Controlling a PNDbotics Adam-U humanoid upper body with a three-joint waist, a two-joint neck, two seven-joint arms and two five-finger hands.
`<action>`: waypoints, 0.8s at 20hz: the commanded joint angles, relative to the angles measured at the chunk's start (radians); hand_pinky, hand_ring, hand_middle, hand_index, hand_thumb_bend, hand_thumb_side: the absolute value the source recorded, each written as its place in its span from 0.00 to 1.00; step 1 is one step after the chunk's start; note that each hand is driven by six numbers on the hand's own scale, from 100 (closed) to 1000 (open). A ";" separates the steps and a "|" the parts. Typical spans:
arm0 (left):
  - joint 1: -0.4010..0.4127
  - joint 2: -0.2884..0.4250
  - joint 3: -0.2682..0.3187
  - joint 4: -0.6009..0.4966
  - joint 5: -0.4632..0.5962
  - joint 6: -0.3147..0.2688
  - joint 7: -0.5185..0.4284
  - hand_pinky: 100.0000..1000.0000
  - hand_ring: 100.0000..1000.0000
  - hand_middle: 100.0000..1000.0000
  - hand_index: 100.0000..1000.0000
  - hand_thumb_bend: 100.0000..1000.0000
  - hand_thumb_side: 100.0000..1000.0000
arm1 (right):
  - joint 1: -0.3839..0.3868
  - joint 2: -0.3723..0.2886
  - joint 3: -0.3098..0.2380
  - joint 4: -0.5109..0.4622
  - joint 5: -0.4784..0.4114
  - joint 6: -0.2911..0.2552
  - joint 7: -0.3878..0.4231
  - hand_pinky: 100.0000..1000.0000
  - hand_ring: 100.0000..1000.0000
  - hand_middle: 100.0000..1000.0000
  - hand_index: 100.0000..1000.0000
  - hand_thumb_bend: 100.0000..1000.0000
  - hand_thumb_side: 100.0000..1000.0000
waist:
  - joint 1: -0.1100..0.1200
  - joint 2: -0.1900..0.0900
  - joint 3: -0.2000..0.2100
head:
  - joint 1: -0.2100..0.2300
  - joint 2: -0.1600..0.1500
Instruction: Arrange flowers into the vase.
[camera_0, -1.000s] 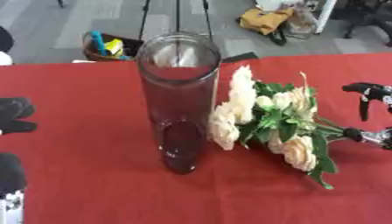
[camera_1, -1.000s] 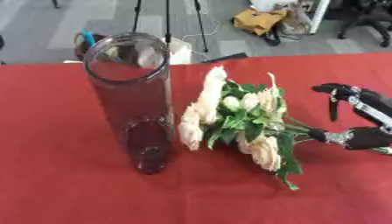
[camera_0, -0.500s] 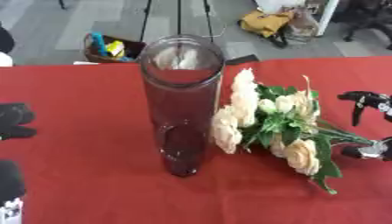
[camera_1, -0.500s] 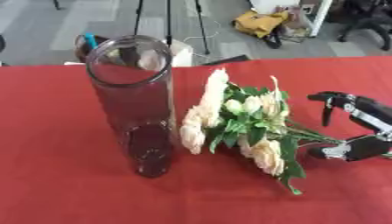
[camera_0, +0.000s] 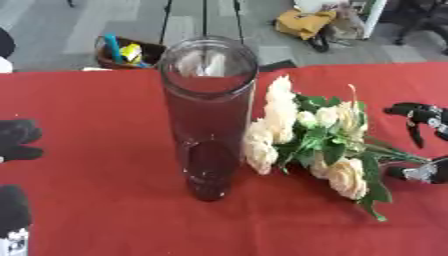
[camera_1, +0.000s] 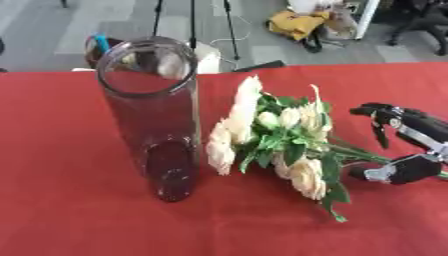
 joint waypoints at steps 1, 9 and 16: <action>-0.010 0.004 -0.010 -0.018 0.000 -0.001 -0.007 0.59 0.70 0.70 0.78 0.00 0.73 | -0.011 -0.027 -0.007 -0.001 0.007 0.003 -0.010 1.00 1.00 0.24 1.00 0.49 0.51 | -0.006 -0.019 0.002 | -0.005 -0.018; -0.013 0.003 -0.013 -0.018 0.002 -0.004 -0.011 0.58 0.70 0.69 0.78 0.00 0.73 | -0.015 -0.029 -0.003 0.003 -0.005 0.004 -0.007 1.00 1.00 0.34 1.00 0.51 0.51 | -0.007 -0.014 0.009 | -0.012 -0.025; -0.015 0.003 -0.015 -0.018 0.002 -0.005 -0.013 0.58 0.70 0.69 0.78 0.00 0.73 | -0.013 -0.030 -0.003 0.018 0.001 0.007 -0.003 1.00 1.00 0.31 1.00 0.51 0.47 | -0.007 -0.010 0.010 | -0.012 -0.029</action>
